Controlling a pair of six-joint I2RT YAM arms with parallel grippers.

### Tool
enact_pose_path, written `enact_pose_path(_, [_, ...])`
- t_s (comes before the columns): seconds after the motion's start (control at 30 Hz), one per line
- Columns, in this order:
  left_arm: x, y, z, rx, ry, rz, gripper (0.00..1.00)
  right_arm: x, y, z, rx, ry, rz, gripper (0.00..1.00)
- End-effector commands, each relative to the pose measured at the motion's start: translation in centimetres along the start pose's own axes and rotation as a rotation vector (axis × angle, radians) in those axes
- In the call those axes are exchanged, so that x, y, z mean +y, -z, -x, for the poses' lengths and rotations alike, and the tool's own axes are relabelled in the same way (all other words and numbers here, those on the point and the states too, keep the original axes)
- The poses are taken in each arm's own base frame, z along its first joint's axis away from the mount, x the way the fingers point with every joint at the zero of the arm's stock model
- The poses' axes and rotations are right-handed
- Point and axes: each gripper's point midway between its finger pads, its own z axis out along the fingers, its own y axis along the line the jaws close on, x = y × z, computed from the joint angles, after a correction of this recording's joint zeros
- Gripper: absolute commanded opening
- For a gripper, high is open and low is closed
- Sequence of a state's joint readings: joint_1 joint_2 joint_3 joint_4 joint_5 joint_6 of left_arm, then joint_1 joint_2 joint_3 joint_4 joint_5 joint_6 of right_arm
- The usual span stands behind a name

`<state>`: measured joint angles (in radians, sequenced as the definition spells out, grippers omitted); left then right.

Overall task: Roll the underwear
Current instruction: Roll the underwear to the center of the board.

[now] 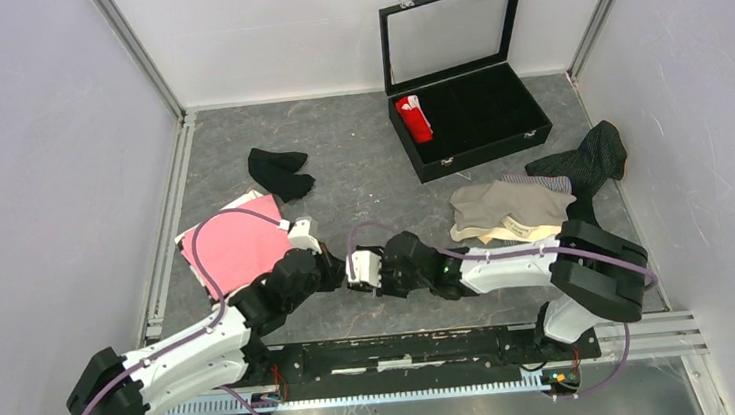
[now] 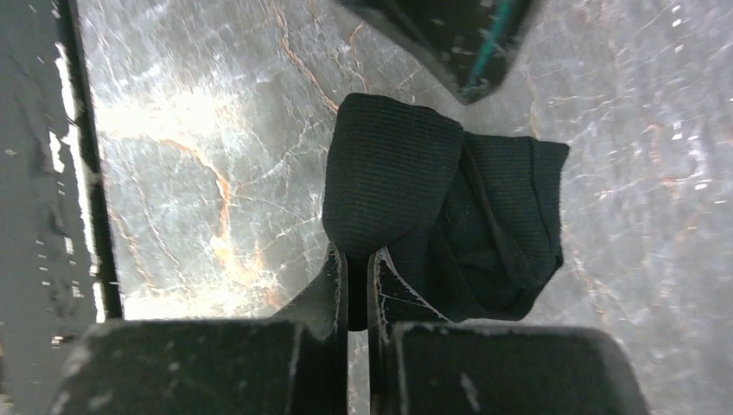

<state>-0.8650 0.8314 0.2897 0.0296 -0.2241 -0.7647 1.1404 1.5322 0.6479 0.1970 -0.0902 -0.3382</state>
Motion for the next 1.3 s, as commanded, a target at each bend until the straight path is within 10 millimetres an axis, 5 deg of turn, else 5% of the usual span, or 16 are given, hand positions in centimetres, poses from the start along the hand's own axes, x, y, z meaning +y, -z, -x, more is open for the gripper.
enact_pose_path(0.0, [0.8,0.6,0.3,-0.007,-0.001,0.043,0.02,3.9,0.4,-2.9,0.127,-0.290,0.237,0.00])
enact_pose_path(0.53, [-3.5,0.9,-0.1,0.035,-0.059,-0.195,0.02,4.1,1.4,-1.9,-0.043,-0.915,0.487,0.00])
enact_pose_path(0.8, [-4.2,0.7,-1.0,0.080,-0.093,-0.242,0.02,2.9,1.0,-3.7,0.000,-1.143,0.485,0.00])
enact_pose_path(1.27, [-4.7,-0.6,-3.2,0.166,-0.110,-0.285,0.02,0.8,-0.5,-6.8,0.086,-1.252,0.375,0.04])
